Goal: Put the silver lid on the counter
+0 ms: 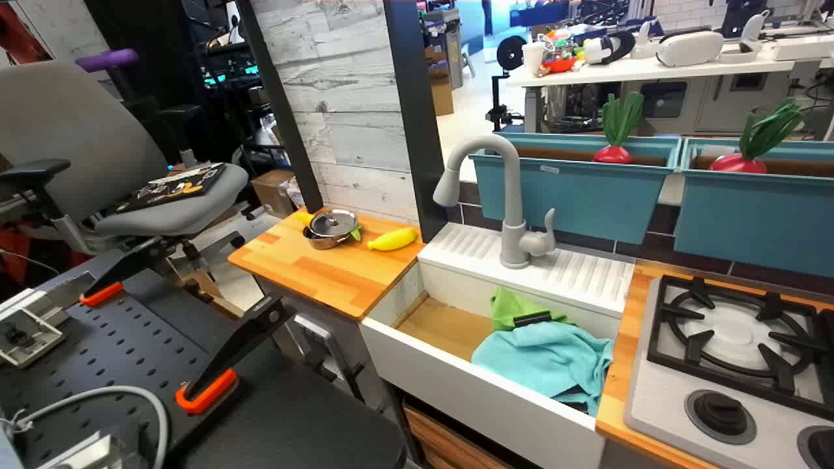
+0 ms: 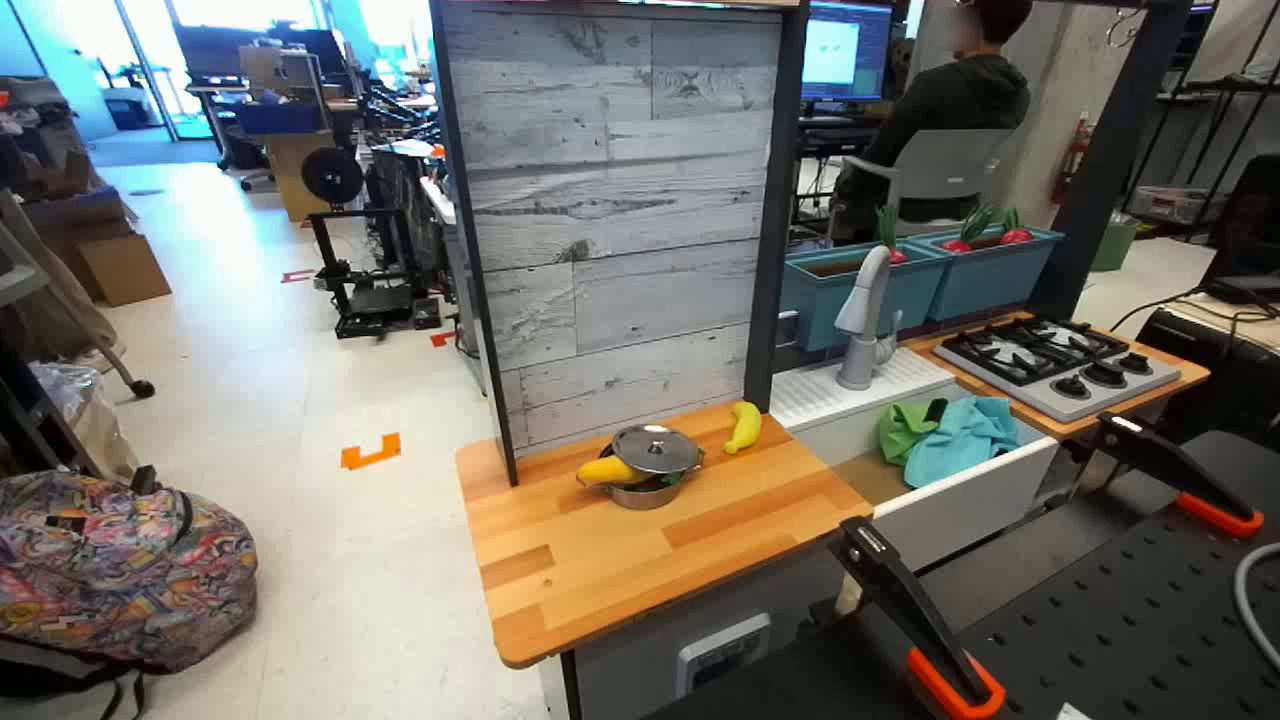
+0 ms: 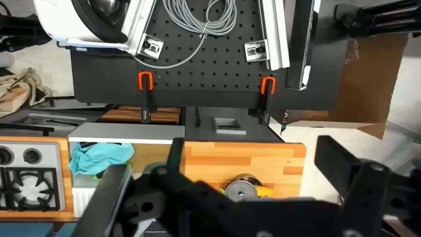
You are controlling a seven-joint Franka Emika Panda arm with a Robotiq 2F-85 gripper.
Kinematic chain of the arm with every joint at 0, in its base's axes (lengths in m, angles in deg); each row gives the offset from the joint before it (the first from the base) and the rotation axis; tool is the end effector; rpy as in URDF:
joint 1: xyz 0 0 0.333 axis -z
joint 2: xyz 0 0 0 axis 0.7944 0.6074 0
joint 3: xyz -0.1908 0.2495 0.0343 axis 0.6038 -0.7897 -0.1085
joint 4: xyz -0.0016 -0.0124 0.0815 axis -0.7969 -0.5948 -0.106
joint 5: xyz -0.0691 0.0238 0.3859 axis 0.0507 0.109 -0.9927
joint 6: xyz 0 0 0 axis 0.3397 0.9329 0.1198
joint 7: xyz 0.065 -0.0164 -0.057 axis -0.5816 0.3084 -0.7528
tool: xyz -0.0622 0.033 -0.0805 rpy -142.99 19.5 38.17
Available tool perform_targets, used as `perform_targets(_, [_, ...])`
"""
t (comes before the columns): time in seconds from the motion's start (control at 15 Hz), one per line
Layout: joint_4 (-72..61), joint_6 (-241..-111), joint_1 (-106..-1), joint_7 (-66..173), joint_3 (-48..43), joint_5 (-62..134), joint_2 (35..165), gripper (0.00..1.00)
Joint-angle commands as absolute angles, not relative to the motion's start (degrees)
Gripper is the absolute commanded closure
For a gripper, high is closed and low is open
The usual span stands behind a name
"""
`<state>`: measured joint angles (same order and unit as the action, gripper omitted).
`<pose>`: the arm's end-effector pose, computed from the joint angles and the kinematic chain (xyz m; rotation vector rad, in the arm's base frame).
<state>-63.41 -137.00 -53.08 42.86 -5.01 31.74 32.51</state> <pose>0.2788 -0.0014 0.5033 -3.0952 -0.1575 0.0897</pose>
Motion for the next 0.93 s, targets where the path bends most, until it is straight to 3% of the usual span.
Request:
perform_targets(0.0, [-63.3,-136.9,-53.4,43.1,-4.8,31.9,32.6,0.00])
perform_targets(0.6, [-63.3,-136.9,-53.5,43.1,-4.8,31.9,32.6,0.00])
perform_targets(0.87, [-64.3,-144.0,-53.7,43.0,-4.8,31.7,37.3,0.00])
